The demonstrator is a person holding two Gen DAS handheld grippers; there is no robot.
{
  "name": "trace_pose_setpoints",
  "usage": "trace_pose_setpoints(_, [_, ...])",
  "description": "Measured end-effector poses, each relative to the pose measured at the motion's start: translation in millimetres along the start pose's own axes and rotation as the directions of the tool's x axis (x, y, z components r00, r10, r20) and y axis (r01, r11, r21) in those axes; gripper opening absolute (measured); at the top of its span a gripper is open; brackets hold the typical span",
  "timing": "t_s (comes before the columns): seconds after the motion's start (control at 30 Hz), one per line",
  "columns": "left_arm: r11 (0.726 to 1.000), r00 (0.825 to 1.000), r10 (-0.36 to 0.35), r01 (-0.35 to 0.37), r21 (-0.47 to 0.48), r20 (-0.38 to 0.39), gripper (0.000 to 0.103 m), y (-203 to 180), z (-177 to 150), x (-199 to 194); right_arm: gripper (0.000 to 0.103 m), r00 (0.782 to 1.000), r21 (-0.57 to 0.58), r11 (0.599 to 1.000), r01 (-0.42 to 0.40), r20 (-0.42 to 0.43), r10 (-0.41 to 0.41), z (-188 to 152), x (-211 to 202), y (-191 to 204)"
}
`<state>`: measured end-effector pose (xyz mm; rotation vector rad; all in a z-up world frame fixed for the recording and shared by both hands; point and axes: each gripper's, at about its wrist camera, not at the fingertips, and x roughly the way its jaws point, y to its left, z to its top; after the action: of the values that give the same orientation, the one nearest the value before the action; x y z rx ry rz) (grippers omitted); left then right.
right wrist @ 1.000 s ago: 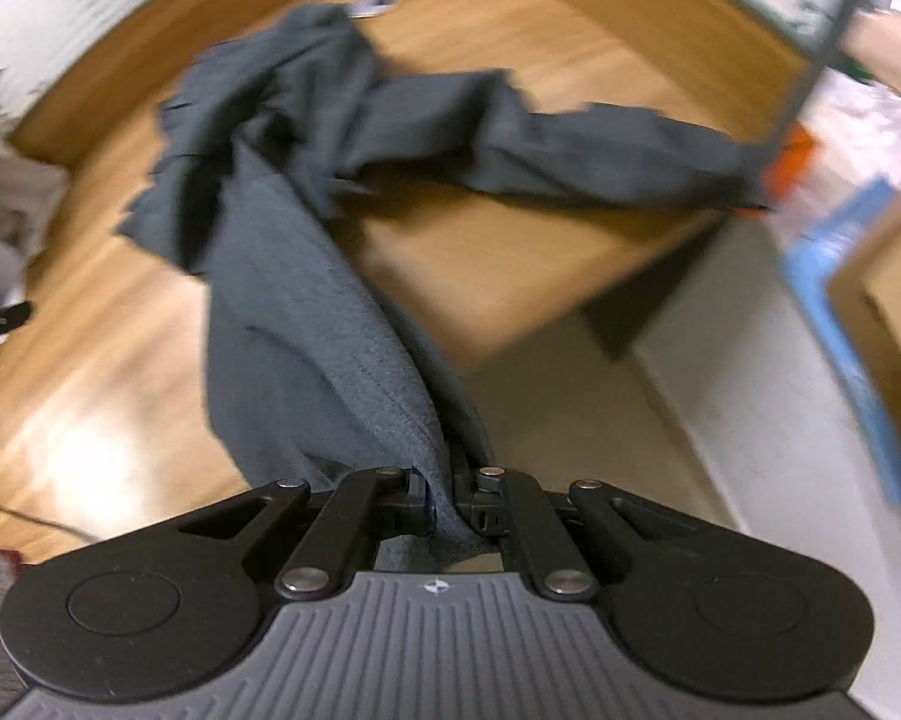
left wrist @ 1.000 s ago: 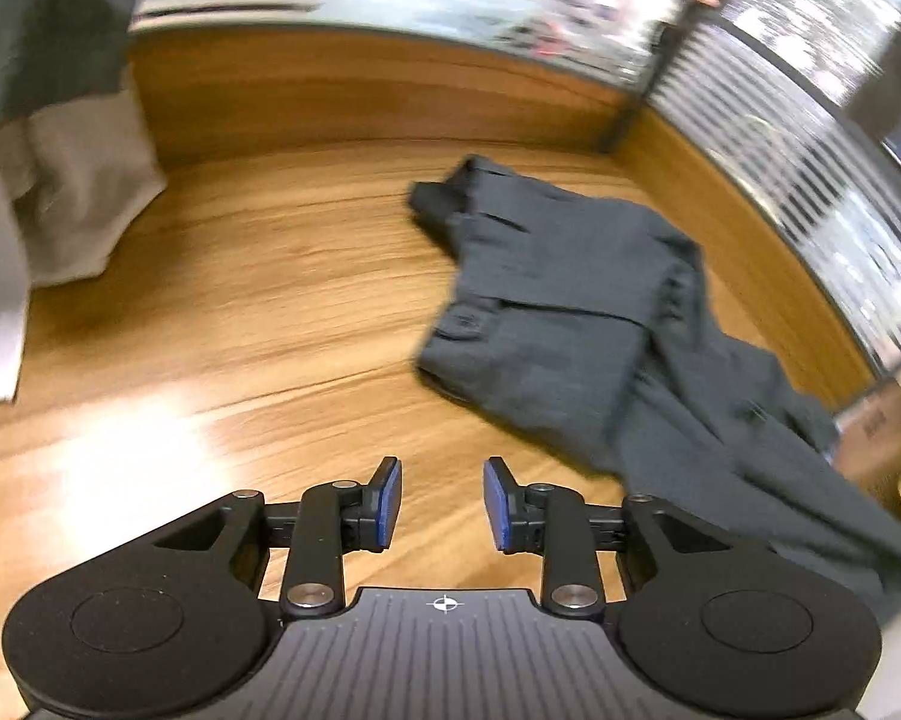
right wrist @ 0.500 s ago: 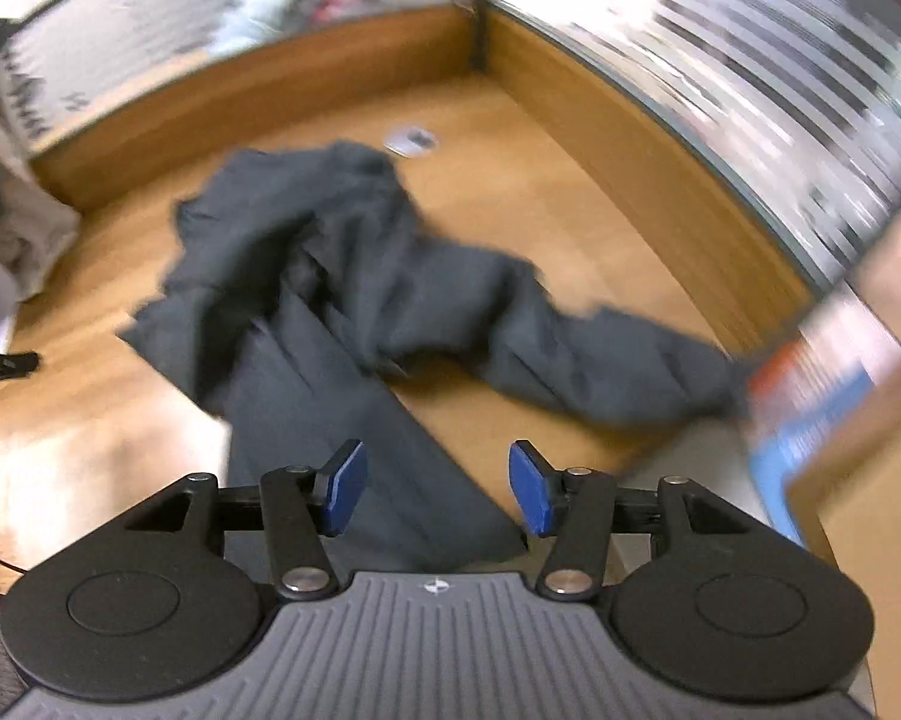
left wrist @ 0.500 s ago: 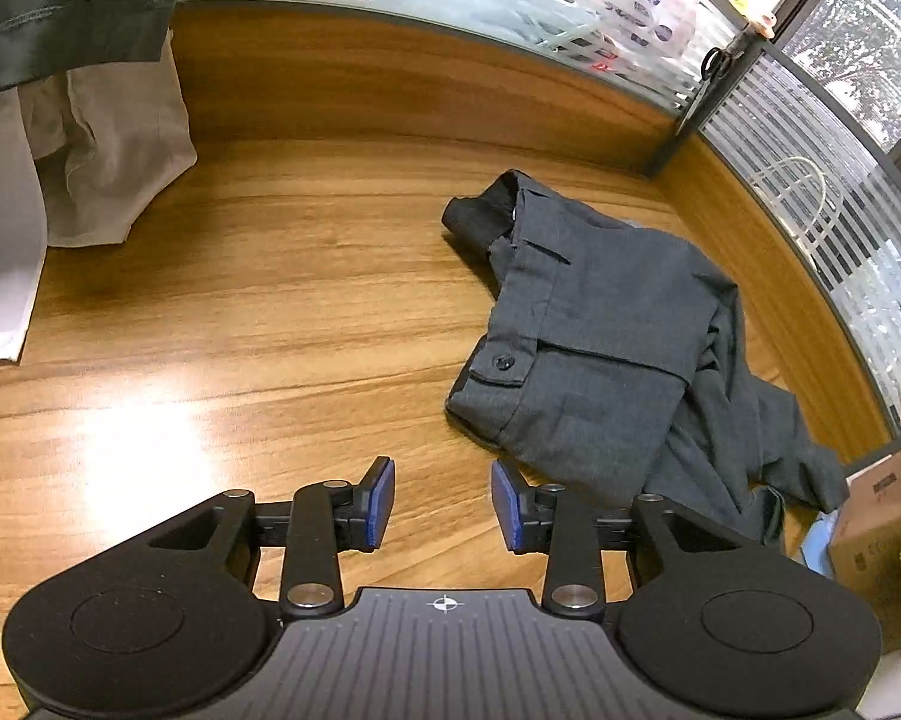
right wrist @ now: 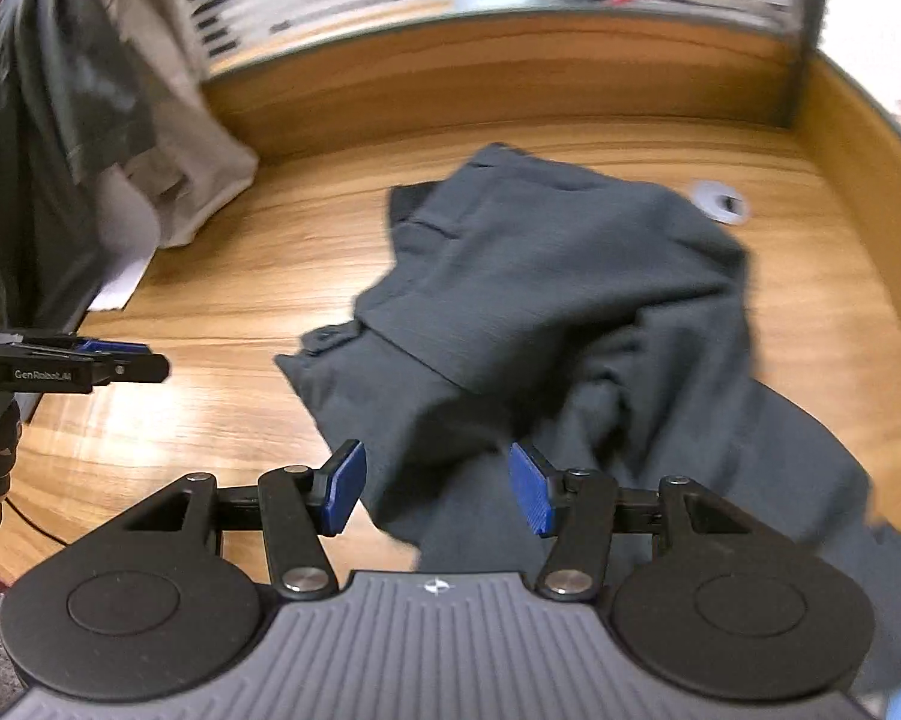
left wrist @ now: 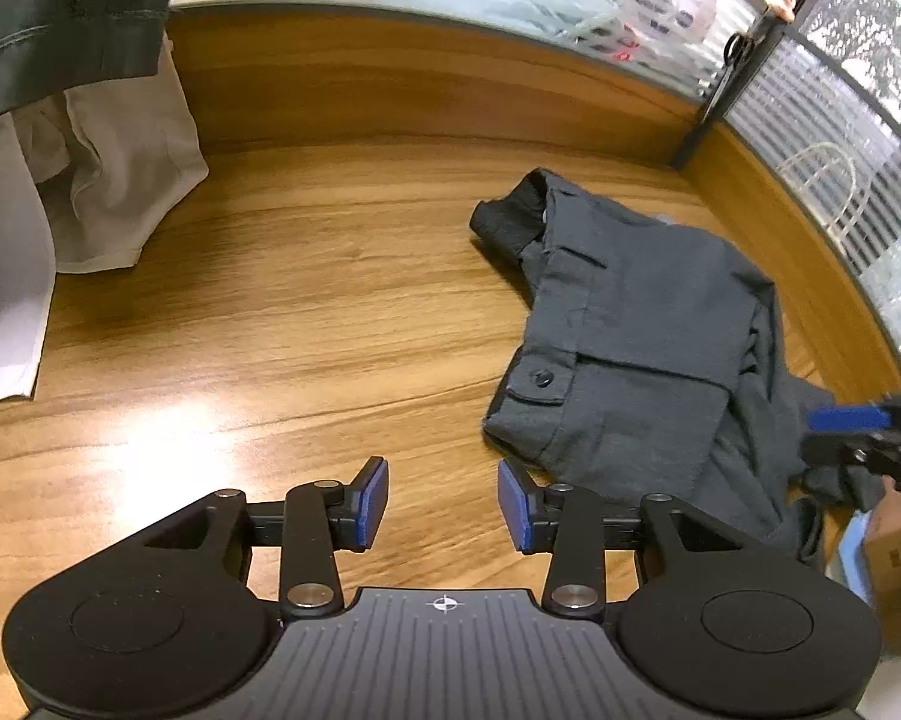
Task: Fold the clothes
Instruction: 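Lower the trousers onto the desk and open the right gripper, then grasp the trousers waistband with the right gripper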
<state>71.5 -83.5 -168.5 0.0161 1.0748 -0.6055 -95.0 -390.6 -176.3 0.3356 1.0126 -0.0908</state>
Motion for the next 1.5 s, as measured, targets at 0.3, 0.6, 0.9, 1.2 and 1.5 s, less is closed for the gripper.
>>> trace_pose_setpoints(0.3, [0.999,0.999,0.026,-0.025,0.026,-0.029,0.044,4.8,1.9,13.0,0.059,1.000,-0.336,0.942,0.015,-0.017,-0.022,50.2,68.1,33.9])
trace_pose_setpoints(0.6, [0.998,0.998,0.046,-0.048,-0.029,-0.036,0.046,10.9,4.9,17.4,0.031,0.986,-0.623,0.780,0.051,-0.092,-0.137,57.8,124.6,45.8])
trace_pose_setpoints(0.9, [0.999,0.999,0.028,-0.029,-0.035,-0.025,0.050,6.5,24.4,36.5,0.003,0.991,-0.522,0.846,0.109,-0.007,-0.132,73.4,82.7,15.7])
trace_pose_setpoints(1.2, [0.950,0.951,-0.306,0.308,-0.042,0.050,0.048,-25.5,61.0,34.9,0.001,0.991,-0.365,0.921,0.134,0.065,-0.119,63.1,39.7,-23.6])
trace_pose_setpoints(1.5, [0.960,0.962,-0.271,0.271,-0.068,0.013,0.048,-33.3,74.9,65.6,0.001,0.958,-0.312,0.912,0.266,0.193,-0.213,52.3,17.9,-23.5])
